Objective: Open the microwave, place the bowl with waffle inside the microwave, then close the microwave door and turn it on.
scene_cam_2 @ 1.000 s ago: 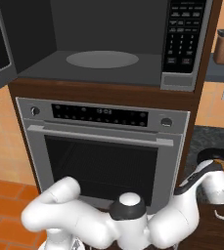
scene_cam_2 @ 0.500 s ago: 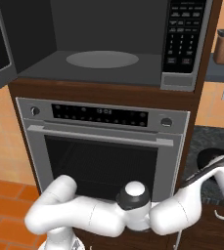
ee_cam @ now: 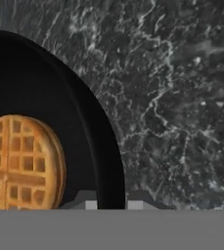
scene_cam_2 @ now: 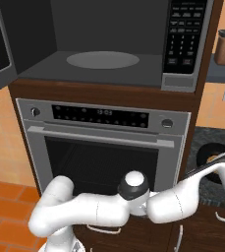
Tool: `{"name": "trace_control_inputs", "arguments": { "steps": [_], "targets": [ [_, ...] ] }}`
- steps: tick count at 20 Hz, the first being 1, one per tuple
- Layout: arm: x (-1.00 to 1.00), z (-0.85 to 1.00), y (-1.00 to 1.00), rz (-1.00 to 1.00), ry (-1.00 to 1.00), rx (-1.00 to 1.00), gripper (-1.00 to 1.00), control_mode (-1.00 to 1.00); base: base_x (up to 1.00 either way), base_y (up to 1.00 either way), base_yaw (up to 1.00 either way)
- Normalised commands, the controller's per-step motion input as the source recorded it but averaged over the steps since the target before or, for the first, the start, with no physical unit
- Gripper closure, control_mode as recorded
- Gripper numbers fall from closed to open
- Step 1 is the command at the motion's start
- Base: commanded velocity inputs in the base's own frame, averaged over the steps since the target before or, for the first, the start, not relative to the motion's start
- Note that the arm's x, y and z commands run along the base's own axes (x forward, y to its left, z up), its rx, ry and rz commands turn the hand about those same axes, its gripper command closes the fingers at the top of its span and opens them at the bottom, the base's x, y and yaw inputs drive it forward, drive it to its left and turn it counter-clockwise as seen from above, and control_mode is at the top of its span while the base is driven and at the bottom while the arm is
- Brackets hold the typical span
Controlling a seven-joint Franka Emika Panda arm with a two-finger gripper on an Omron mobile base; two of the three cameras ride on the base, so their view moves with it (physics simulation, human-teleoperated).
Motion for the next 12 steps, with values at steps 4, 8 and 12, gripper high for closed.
{"name": "trace_control_inputs", "arguments": {
  "steps": [4, 8, 12],
  "targets": [
    [-0.80, -0.41, -0.03, 0.02, 0.00, 0.08, 1.00, -1.00, 0.00, 0.00, 0.00],
    [-0.55, -0.05, 0.00, 0.02, 0.01, 0.00, 1.00, -1.00, 0.00, 0.00, 0.00],
    [-0.27, 0.16, 0.05, 0.00, 0.00, 0.02, 1.00, -1.00, 0.00, 0.00, 0.00]
  ]
}}
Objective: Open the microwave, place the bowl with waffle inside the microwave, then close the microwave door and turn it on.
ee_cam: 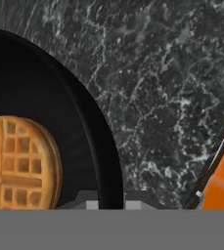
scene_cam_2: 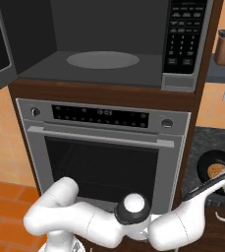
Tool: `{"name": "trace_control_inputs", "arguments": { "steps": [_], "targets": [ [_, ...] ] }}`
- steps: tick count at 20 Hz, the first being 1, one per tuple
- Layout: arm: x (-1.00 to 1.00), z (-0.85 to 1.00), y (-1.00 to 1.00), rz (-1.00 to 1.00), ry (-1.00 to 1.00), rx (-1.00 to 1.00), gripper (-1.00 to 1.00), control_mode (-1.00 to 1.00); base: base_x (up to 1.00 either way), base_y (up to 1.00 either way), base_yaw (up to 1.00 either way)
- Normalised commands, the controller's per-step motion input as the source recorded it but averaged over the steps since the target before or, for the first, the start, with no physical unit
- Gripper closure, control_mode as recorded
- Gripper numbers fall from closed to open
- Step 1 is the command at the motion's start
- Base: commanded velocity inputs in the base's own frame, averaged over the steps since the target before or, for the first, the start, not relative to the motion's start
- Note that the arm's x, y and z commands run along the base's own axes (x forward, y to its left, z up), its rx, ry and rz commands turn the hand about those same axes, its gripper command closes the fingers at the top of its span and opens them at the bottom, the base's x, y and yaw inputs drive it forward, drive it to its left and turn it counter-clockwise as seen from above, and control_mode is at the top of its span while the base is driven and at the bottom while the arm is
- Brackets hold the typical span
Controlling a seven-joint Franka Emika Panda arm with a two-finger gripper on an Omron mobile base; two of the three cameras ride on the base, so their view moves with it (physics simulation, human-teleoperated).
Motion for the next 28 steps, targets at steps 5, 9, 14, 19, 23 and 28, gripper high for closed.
{"name": "trace_control_inputs", "arguments": {
  "steps": [5, 9, 14, 19, 23, 28],
  "targets": [
    [-0.20, 0.66, 0.01, -0.03, -0.04, 0.04, 1.00, -1.00, 0.00, 0.00, 0.00],
    [-0.55, 0.45, -0.01, -0.09, -0.01, 0.00, 1.00, -1.00, 0.00, 0.00, 0.00],
    [-0.89, 0.06, -0.04, -0.14, 0.00, 0.00, 1.00, -1.00, 0.00, 0.00, 0.00],
    [-1.00, 0.26, 0.00, -0.10, -0.01, -0.01, 1.00, -1.00, 0.00, 0.00, 0.00],
    [-0.96, 0.40, 0.35, -0.05, -0.01, -0.03, 1.00, -1.00, 0.00, 0.00, 0.00],
    [-0.93, 0.38, 0.67, 0.00, -0.06, -0.07, 1.00, -1.00, 0.00, 0.00, 0.00]
  ]
}}
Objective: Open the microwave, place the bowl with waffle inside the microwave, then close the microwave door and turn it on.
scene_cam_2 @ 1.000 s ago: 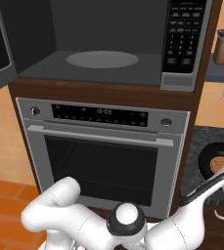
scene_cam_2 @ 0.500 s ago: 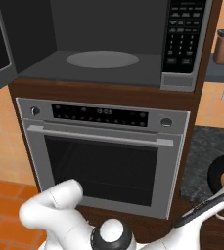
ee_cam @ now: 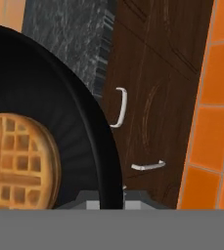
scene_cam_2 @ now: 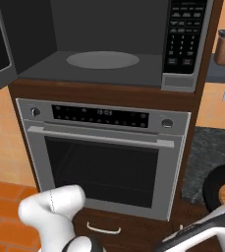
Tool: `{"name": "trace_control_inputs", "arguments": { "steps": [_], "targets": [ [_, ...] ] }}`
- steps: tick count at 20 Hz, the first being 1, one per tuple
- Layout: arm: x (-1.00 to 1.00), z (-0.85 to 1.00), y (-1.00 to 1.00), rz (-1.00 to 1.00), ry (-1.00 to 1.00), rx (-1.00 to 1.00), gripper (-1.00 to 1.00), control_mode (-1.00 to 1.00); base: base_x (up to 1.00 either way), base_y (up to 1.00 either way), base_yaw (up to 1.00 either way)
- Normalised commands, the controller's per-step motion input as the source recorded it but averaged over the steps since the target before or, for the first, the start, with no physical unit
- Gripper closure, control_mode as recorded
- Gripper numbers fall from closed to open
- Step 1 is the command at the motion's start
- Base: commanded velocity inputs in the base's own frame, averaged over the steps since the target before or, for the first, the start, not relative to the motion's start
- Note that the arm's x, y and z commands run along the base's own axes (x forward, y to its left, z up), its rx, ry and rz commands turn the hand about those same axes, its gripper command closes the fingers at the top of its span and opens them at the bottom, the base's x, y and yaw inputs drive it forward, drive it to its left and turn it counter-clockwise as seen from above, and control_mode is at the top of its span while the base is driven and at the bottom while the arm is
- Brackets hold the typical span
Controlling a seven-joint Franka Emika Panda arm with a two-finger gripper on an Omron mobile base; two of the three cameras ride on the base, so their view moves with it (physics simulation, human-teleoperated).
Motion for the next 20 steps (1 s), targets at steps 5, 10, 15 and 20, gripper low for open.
{"name": "trace_control_inputs", "arguments": {
  "steps": [5, 10, 15, 20],
  "targets": [
    [-0.82, 0.42, 1.00, 0.00, -0.07, -0.14, 1.00, -1.00, 0.00, 0.00, 0.00],
    [-0.68, 0.33, 1.00, 0.00, -0.04, -0.28, 1.00, -1.00, 0.00, 0.00, 0.00],
    [-0.26, 0.42, 1.00, -0.02, 0.15, -0.30, 1.00, -1.00, 0.00, 0.00, 0.00],
    [-0.04, 0.73, 1.00, -0.01, 0.15, -0.21, 1.00, -1.00, 0.00, 0.00, 0.00]
  ]
}}
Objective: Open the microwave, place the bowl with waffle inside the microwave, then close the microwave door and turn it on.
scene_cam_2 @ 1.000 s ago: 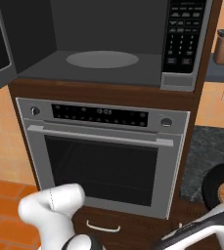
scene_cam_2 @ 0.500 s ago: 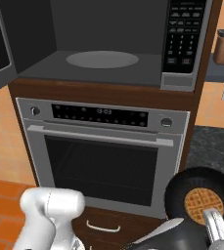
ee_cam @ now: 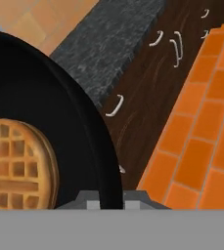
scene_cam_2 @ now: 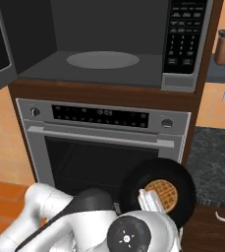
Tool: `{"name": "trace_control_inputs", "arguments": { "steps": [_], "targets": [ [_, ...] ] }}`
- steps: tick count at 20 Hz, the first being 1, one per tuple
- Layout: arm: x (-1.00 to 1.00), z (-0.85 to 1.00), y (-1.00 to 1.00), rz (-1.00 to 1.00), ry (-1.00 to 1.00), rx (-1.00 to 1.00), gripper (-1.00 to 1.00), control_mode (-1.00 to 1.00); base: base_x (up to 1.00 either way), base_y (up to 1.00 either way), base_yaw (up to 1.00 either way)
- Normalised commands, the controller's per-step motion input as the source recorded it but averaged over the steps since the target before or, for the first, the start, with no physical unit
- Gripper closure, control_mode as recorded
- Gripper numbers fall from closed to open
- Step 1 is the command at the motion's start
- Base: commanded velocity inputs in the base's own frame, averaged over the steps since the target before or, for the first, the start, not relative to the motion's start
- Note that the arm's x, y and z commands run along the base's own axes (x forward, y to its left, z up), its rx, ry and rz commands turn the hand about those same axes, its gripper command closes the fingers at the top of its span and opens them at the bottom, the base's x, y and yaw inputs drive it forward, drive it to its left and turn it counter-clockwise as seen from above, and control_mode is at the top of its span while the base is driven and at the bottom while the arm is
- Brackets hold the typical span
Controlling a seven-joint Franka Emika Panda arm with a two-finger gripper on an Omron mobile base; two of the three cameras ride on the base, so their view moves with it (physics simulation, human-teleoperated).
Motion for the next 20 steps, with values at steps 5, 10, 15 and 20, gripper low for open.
{"name": "trace_control_inputs", "arguments": {
  "steps": [5, 10, 15, 20],
  "targets": [
    [-0.01, 0.81, 1.00, 0.01, 0.08, -0.06, 1.00, -1.00, 0.00, 0.00, 0.00],
    [-0.07, 0.78, 0.94, 0.12, 0.04, 0.03, 1.00, -1.00, 0.00, 0.00, 0.00],
    [-0.05, 0.82, 0.77, 0.16, 0.08, 0.17, 1.00, -1.00, 0.00, 0.00, 0.00],
    [0.00, 0.63, 0.77, 0.12, 0.01, 0.24, 1.00, -1.00, 0.00, 0.00, 0.00]
  ]
}}
